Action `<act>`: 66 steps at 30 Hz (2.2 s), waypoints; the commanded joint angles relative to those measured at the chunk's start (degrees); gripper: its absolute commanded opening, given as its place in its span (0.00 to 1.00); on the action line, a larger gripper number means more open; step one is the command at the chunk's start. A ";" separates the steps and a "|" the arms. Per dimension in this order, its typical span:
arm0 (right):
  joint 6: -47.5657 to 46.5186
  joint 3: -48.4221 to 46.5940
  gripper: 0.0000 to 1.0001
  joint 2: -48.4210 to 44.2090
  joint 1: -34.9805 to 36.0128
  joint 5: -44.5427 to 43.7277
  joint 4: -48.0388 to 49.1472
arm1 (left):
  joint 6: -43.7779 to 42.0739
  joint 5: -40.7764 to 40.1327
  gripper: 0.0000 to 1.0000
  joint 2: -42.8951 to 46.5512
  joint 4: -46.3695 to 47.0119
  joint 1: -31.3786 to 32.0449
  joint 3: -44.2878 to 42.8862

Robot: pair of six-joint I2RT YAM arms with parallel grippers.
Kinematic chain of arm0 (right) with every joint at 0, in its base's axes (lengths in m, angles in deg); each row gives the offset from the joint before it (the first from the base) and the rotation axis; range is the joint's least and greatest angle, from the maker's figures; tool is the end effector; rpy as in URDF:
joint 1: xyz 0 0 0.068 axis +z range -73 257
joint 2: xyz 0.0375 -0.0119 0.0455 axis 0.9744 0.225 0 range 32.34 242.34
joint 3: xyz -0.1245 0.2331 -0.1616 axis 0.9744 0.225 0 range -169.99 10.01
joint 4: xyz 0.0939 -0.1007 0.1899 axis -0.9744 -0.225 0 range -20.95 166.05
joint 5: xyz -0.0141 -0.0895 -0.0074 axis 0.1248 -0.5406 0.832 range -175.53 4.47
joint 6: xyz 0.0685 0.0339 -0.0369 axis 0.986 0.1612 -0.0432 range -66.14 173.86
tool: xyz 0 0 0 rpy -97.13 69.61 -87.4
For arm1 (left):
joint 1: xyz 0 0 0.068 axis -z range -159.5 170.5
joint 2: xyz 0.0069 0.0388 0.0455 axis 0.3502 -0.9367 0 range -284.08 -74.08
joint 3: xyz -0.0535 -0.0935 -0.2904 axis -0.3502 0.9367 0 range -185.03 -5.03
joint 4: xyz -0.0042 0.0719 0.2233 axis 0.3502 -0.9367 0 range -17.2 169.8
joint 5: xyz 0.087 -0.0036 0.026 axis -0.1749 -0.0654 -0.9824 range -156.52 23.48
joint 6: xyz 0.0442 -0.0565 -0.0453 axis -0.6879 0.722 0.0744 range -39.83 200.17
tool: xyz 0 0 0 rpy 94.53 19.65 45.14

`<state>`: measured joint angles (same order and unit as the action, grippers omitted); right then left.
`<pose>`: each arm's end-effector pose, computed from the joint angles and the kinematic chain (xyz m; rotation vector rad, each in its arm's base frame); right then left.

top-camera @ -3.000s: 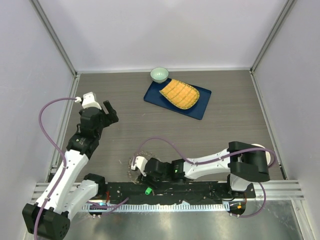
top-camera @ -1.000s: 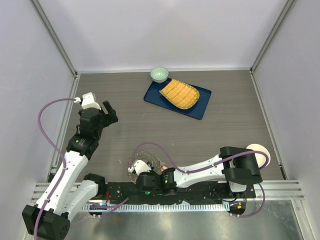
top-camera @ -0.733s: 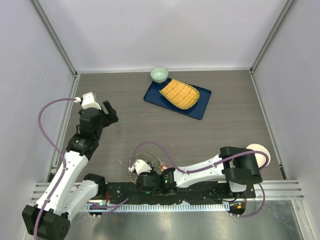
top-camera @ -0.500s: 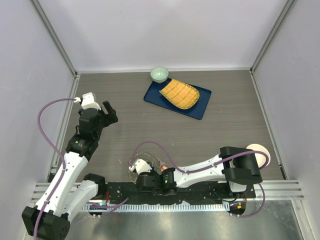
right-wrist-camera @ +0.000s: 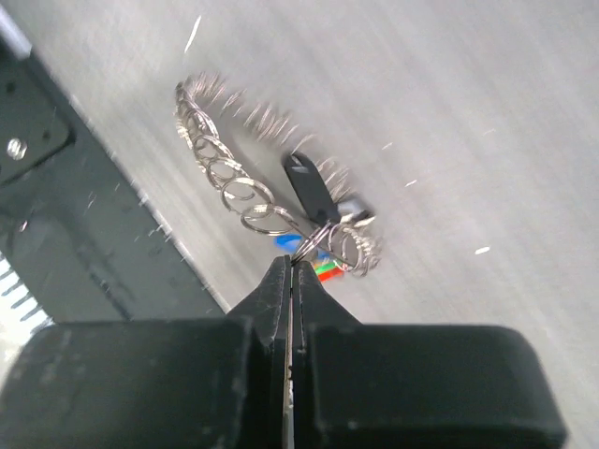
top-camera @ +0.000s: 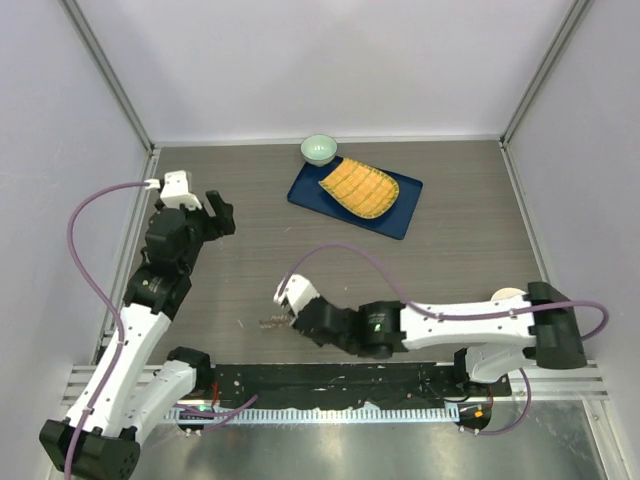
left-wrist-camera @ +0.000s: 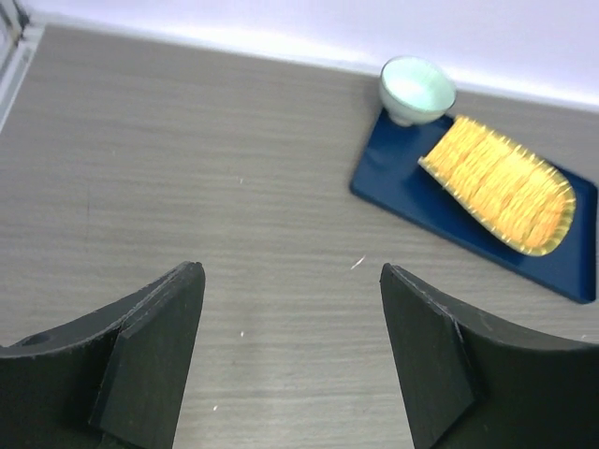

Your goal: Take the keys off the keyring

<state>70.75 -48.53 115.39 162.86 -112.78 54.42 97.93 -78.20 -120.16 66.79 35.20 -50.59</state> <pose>0.0559 0.2989 0.2771 -1.1094 2.0085 0.3729 0.1685 -0.0285 0.3547 -0.1931 1.7972 -0.2195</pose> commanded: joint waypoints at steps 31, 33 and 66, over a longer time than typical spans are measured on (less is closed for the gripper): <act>-36.30 -12.56 0.01 -24.51 -14.06 26.45 0.01 | -1.32 79.62 0.73 0.65 25.31 2.88 -5.06; -36.22 -12.65 0.01 -24.60 -14.15 29.69 0.10 | -3.33 79.71 0.70 -0.23 27.60 4.71 -5.76; -37.54 -11.68 0.01 -24.33 -14.23 41.13 1.94 | -57.84 70.92 0.55 -10.43 -35.33 24.68 -27.39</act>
<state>34.20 -59.46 92.00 148.76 -72.32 50.38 44.84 -5.02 -130.72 37.96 59.02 -76.51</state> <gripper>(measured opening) 0.013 0.567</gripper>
